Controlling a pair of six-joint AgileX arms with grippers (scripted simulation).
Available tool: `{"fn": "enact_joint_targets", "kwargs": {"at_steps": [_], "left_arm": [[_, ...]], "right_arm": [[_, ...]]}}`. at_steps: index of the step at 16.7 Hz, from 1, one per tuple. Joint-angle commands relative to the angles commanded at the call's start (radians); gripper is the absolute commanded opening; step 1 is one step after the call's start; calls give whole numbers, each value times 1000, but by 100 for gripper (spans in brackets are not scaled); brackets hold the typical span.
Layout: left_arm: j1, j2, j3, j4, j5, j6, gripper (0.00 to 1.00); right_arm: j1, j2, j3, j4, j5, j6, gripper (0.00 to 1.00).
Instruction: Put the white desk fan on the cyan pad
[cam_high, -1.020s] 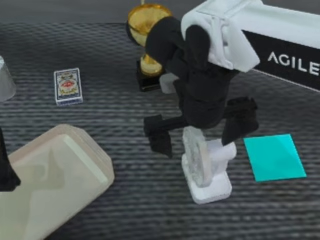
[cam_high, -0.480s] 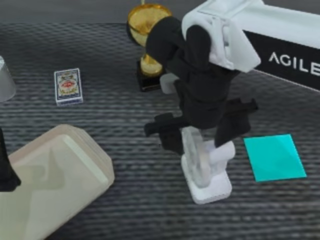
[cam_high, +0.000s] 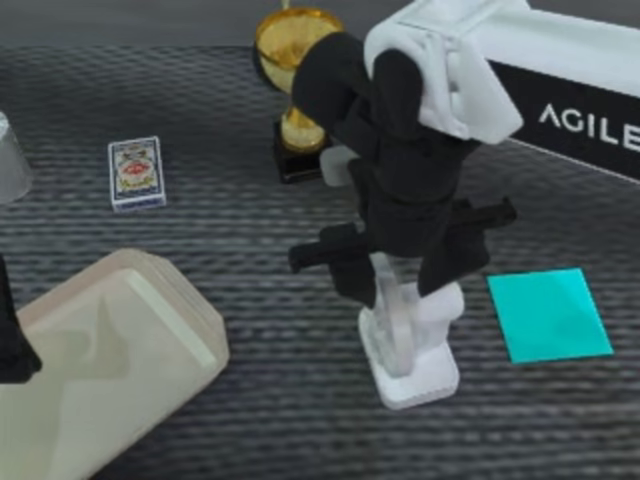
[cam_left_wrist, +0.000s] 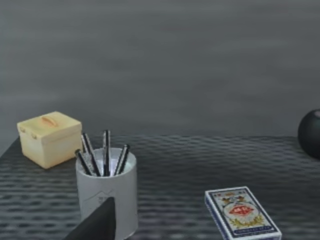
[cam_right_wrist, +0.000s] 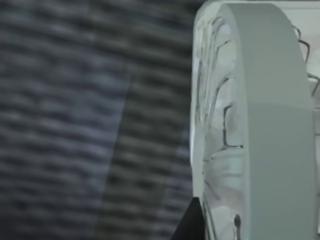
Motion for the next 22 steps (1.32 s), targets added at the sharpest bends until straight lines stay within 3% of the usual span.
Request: {"fn": "enact_joint_targets", "kwargs": {"at_steps": [8,15,22], "left_arm": [[0,0,0,0,0,0,100],[0,0,0,0,0,0,100],[0,0,0,0,0,0,100]], "right_arm": [[-2,-5,2,-4,1,0,0],[5,1,199,-194,1,-1,0],[-8,0,197,-203,1,-32,0]]}}
